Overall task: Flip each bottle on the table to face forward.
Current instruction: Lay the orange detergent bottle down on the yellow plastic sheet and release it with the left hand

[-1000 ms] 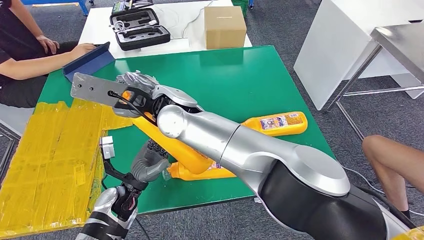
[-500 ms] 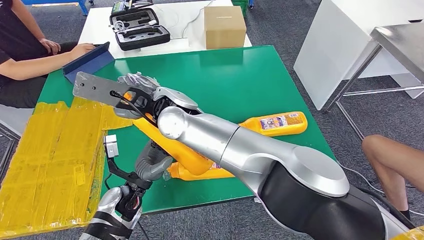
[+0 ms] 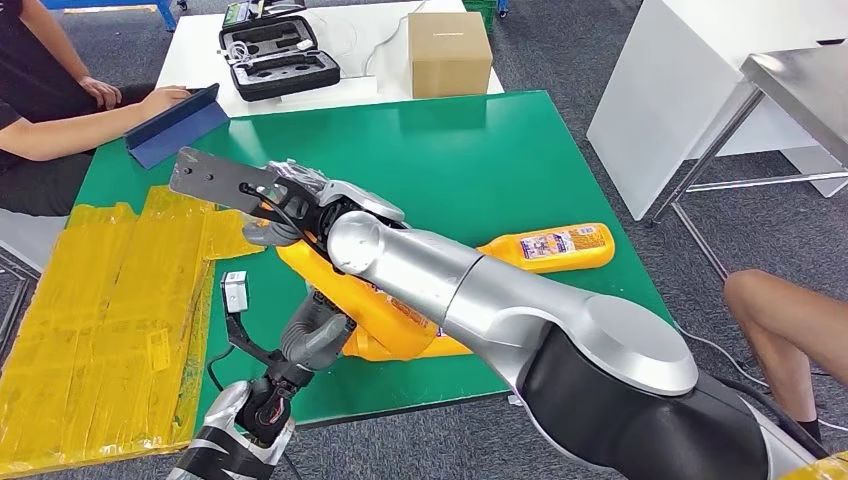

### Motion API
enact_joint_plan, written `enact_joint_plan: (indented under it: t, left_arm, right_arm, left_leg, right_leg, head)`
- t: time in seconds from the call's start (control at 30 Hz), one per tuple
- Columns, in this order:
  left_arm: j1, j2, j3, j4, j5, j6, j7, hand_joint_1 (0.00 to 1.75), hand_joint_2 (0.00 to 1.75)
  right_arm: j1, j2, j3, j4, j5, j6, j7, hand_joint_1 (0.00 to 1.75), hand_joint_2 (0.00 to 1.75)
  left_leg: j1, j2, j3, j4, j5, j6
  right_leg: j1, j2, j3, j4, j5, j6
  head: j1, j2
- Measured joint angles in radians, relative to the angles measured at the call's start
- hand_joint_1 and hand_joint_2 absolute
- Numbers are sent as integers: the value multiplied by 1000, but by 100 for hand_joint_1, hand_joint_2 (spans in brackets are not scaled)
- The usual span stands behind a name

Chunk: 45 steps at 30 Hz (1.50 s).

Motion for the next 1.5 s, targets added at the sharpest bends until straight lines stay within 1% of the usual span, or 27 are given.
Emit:
enact_joint_plan:
  t: [0.3, 0.4, 0.63, 0.77, 1.0, 1.2, 1.23, 1.27, 1.37, 1.5]
  left_arm:
    - [-21, 3, -19, 17, 6, 27, 11, 0, 175]
    - [-33, 3, -31, 26, 5, 53, 13, 0, 175]
    - [-76, -6, -67, 69, -55, 104, 2, 0, 175]
    - [-92, -7, -87, 96, -78, 94, 1, 0, 175]
    - [-107, -4, -117, 146, -52, 37, 13, 0, 175]
    - [-114, -4, -126, 165, -47, 28, 13, 0, 175]
    - [-116, -4, -129, 167, -47, 28, 13, 3, 175]
    - [-117, -4, -132, 169, -47, 27, 12, 34, 175]
    - [-121, -4, -141, 175, -42, 28, 10, 139, 175]
    - [-125, -4, -154, 186, -11, 20, 17, 168, 175]
  right_arm:
    - [9, 0, 3, 30, -22, 8, 2, 175, 175]
    - [11, 0, 4, 40, -37, 18, 7, 175, 175]
    - [12, 0, 7, 76, -63, 25, 13, 175, 175]
    - [12, 0, 7, 95, -69, 28, 15, 175, 175]
    - [13, -1, 13, 111, -75, 39, 18, 175, 175]
    - [16, -1, 14, 118, -75, 39, 18, 175, 175]
    - [16, -1, 14, 119, -75, 39, 18, 175, 175]
    - [16, -2, 14, 119, -76, 40, 18, 175, 175]
    - [17, -2, 16, 120, -81, 42, 18, 175, 175]
    - [16, -2, 20, 122, -82, 44, 16, 175, 175]
  left_leg:
    - [0, 0, 0, 0, 0, 0]
    - [0, 0, 0, 0, 0, 0]
    - [0, 0, 0, 0, 0, 0]
    - [0, 0, 0, 0, 0, 0]
    - [0, 0, 0, 0, 0, 0]
    - [0, 0, 0, 0, 0, 0]
    - [0, 0, 0, 0, 0, 0]
    - [0, 0, 0, 0, 0, 0]
    - [0, 0, 0, 0, 0, 0]
    - [0, 0, 0, 0, 0, 0]
  right_leg:
    - [0, 0, 0, 0, 0, 0]
    - [0, 0, 0, 0, 0, 0]
    - [0, 0, 0, 0, 0, 0]
    - [0, 0, 0, 0, 0, 0]
    - [0, 0, -1, 0, 0, 0]
    - [0, 0, 0, 0, 0, 0]
    - [0, 0, 0, 0, 0, 0]
    - [0, 0, 0, 0, 0, 0]
    - [0, 0, 0, 0, 0, 0]
    - [0, 0, 0, 0, 0, 0]
  head:
    - [0, 0]
    - [0, 0]
    - [0, 0]
    - [0, 0]
    - [0, 0]
    - [0, 0]
    - [0, 0]
    - [0, 0]
    - [0, 0]
    - [0, 0]
